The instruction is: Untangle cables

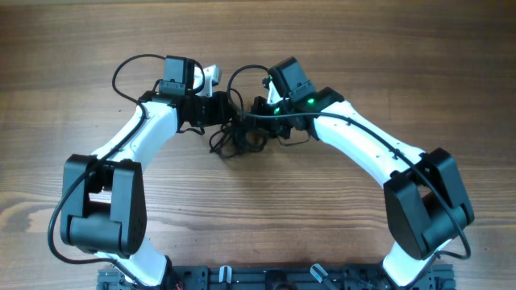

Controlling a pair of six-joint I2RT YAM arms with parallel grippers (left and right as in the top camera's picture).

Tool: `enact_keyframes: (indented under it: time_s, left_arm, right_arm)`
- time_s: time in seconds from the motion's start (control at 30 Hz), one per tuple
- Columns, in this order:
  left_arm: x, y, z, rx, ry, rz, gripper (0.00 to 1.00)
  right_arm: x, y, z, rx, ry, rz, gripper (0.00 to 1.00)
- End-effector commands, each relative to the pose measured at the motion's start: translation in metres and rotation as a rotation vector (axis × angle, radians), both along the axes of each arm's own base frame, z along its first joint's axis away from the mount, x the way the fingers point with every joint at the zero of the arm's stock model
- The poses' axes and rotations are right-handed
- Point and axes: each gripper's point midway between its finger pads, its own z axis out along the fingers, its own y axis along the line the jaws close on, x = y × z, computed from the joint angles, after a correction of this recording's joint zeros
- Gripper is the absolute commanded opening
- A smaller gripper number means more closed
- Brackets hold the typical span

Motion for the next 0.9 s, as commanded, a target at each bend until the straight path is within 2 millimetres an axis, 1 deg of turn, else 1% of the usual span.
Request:
enact_keyframes:
  time_s: [0.0,0.07,0.17,0.3,0.43,0.5,0.63,0.7,0.73,0.77,0.8,0.83,0.87]
  left_arm:
    - [0.003,0.004,-0.005,0.006,0.01,0.014,0.06]
    - [0.003,0.006,-0.003,-0.001,0.011,0.018,0.07]
    - [0.004,0.01,0.001,-0.016,0.006,0.027,0.08]
    - [0.008,0.017,0.002,-0.028,0.022,0.071,0.08]
    - [0.011,0.023,0.002,-0.046,0.045,0.118,0.08]
    - [0.01,0.023,0.002,-0.044,0.042,0.114,0.11]
    - [0.009,0.019,0.003,-0.037,0.01,0.057,0.12]
    - [0.006,0.017,0.004,-0.043,-0.001,0.025,0.14]
    - [0.005,0.015,0.006,-0.054,-0.006,0.005,0.17]
    - [0.003,0.012,0.01,-0.075,-0.015,-0.022,0.23]
    - [0.001,0.01,0.016,-0.096,-0.027,-0.041,0.33]
    - [0.001,0.01,0.024,-0.101,-0.036,-0.045,0.4]
    - [0.0,0.011,0.033,-0.1,-0.045,-0.042,0.42]
  right_arm:
    - [0.0,0.006,0.039,0.136,-0.114,0.141,0.21]
    - [0.002,0.003,0.045,0.136,-0.153,0.163,0.27]
    - [0.003,-0.004,0.048,0.113,-0.263,0.26,0.54]
    - [0.009,-0.011,0.048,0.085,-0.383,0.35,0.55]
    - [0.041,-0.029,0.041,-0.06,-0.509,0.302,0.55]
    - [0.051,-0.033,0.042,-0.109,-0.59,0.325,0.55]
    - [0.056,-0.029,0.047,-0.106,-0.641,0.338,0.54]
    - [0.059,-0.031,0.047,-0.119,-0.647,0.329,0.54]
    - [0.059,-0.031,0.047,-0.118,-0.645,0.329,0.54]
    - [0.058,-0.031,0.046,-0.117,-0.639,0.327,0.54]
    - [0.057,-0.031,0.045,-0.115,-0.623,0.317,0.54]
    - [0.055,-0.032,0.043,-0.113,-0.6,0.304,0.55]
    - [0.054,-0.032,0.043,-0.112,-0.585,0.294,0.54]
